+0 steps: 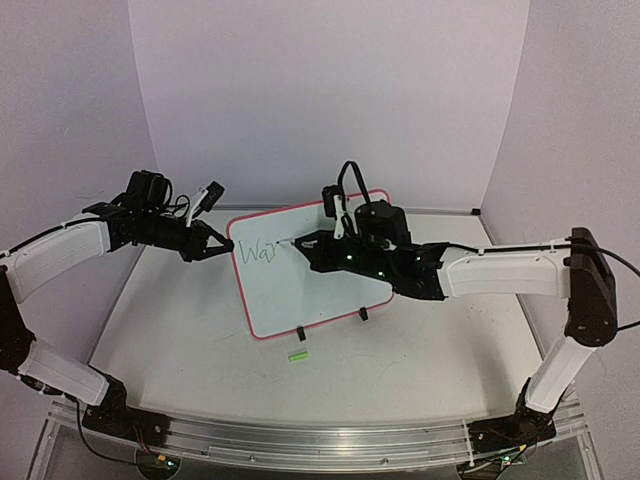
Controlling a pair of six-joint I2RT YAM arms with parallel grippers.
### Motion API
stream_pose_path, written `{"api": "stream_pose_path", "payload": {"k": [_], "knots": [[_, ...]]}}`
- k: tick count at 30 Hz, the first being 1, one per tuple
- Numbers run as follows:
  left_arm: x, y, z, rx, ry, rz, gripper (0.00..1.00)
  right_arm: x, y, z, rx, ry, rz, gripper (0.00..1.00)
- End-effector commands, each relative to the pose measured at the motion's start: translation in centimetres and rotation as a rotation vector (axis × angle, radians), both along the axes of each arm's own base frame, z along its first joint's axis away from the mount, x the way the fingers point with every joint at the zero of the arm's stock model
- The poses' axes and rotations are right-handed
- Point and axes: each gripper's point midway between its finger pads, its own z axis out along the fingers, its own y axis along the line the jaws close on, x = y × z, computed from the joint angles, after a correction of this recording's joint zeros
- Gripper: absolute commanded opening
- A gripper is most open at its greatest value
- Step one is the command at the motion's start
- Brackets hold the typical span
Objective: Write a sentence on the whiteboard
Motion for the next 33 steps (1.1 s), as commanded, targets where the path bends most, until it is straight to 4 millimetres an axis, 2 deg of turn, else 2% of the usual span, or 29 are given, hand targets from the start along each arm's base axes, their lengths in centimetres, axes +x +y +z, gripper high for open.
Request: {"api": "stream_pose_path", "payload": {"k": [1,10,15,19,24,29,33], "knots": [[-0.6,-0.6,-0.8,0.038,0.005,-0.031,0.0,1.2,-1.7,1.3,0.027,-0.026,-0.095,0.0],[-0.6,-0.7,-0.7,0.037,0.003,-0.032,0.0,0.9,-2.1,1.7,0.031,-0.031,-0.095,0.0],[-0.6,-0.8,-0.9,0.039,0.005,-0.034,0.0,-0.3,-1.7,3.3,0.038,-0.068,-0.021,0.0],[-0.6,-0.8,-1.0,0.041,0.008,-0.034,0.0,-1.2,-2.2,4.2,0.022,-0.089,0.018,0.0],[-0.6,-0.8,-0.9,0.042,0.006,-0.033,0.0,-1.9,-2.5,3.4,0.0,-0.06,0.07,0.0],[-0.6,-0.8,-0.9,0.043,0.004,-0.034,0.0,-1.7,-2.6,1.6,-0.008,-0.01,0.103,0.0],[-0.6,-0.8,-0.9,0.045,0.004,-0.032,0.0,-1.2,-2.2,1.1,-0.006,0.011,0.112,0.0]]}}
